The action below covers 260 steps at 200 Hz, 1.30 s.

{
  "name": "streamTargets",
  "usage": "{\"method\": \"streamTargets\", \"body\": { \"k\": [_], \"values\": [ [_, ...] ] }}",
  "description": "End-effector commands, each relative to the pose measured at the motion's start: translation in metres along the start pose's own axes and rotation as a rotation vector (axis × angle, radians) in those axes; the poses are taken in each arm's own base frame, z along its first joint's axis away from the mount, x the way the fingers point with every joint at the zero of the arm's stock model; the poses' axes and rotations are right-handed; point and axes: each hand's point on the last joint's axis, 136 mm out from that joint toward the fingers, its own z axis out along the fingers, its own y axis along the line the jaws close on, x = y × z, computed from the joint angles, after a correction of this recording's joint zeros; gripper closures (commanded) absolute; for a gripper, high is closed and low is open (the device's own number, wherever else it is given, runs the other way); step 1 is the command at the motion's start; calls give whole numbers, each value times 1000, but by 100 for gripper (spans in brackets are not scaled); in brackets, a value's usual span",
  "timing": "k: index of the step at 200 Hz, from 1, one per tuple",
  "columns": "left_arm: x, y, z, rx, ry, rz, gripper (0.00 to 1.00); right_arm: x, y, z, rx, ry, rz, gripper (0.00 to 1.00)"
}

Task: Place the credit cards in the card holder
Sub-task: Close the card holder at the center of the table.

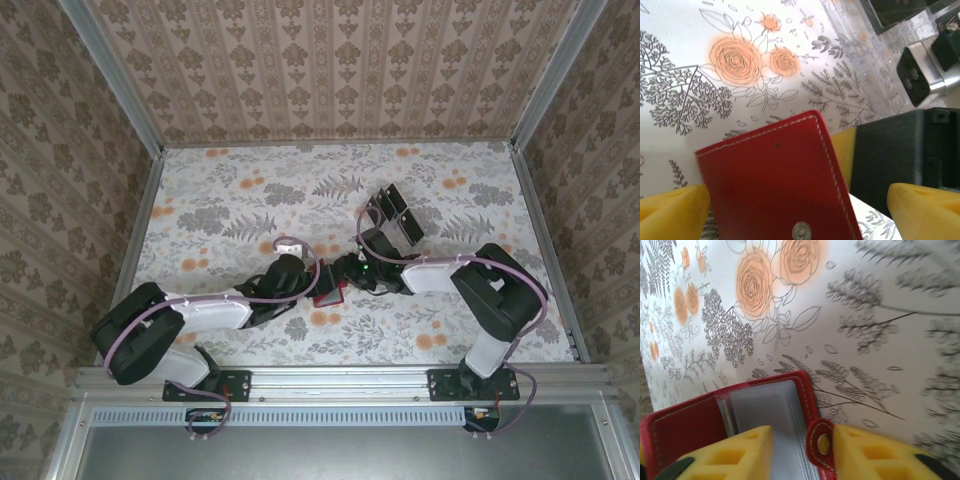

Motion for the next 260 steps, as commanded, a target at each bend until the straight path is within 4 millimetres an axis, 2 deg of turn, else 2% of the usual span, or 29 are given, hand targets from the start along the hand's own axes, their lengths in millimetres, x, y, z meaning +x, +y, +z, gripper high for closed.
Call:
{"method": "streamTargets", "body": {
  "k": [1,46,69,72,90,109,139,168,183,203,223,260],
  "values": [
    [9,9,6,-38,14,-6,1,0,-16,-19,85,-30,-14,57],
    [-1,1,4,-26,-12,7,1,0,-17,-50,100,-78,-27,55],
    [-17,-8,-8,-22,-52,23,1,2,-18,-64,108,-89,-35,57],
    [-20,-8,-10,-23,-61,24,1,0,-11,-71,88,-104,-42,57],
    [-40,-9,-27,-36,-119,25,0,2,0,-81,76,-107,-75,63],
    [-62,2,-49,-92,-177,14,0,10,17,-84,59,-86,-122,68],
    [-84,37,-75,-235,-182,-53,0,26,60,-78,18,-41,-228,72],
    [-86,65,-84,-334,-128,-83,0,42,101,-60,-15,13,-319,77],
    [-82,75,-83,-364,-90,-95,0,47,111,-48,-18,42,-344,79],
    [-76,83,-79,-384,-43,-94,0,54,107,-33,1,77,-348,83],
    [-70,88,-75,-401,-2,-85,0,56,92,-22,48,96,-350,86],
    [-63,91,-69,-406,41,-64,0,50,60,-18,124,82,-332,88]
  ]
}}
